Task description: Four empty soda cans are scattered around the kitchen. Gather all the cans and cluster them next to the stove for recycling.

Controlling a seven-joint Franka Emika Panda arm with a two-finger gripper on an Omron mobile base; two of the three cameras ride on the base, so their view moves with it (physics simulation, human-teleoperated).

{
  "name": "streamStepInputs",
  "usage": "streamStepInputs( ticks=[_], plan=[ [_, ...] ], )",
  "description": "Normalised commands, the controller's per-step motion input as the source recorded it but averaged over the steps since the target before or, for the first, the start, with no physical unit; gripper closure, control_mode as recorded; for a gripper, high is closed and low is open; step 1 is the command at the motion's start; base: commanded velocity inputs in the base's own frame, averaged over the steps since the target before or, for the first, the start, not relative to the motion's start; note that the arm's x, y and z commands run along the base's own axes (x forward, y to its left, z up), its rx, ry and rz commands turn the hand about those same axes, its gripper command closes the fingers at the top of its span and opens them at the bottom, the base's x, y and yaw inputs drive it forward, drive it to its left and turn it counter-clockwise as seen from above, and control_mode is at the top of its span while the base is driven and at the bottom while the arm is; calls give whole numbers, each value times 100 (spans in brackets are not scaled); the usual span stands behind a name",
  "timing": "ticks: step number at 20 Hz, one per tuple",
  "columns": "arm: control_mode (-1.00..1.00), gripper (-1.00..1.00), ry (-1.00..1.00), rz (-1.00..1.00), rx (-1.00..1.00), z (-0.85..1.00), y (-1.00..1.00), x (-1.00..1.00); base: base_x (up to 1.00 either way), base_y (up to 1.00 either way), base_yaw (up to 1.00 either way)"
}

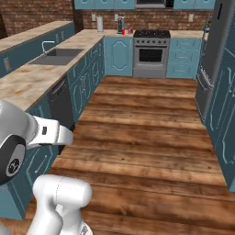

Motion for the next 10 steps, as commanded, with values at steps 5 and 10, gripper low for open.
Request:
streamStepInputs(
  ticks=[5,10],
  plan=[
    [100,-100,0,0,0,0,0,0,-40,88,0],
    [100,-100,0,0,0,0,0,0,-30,99,0]
  ],
)
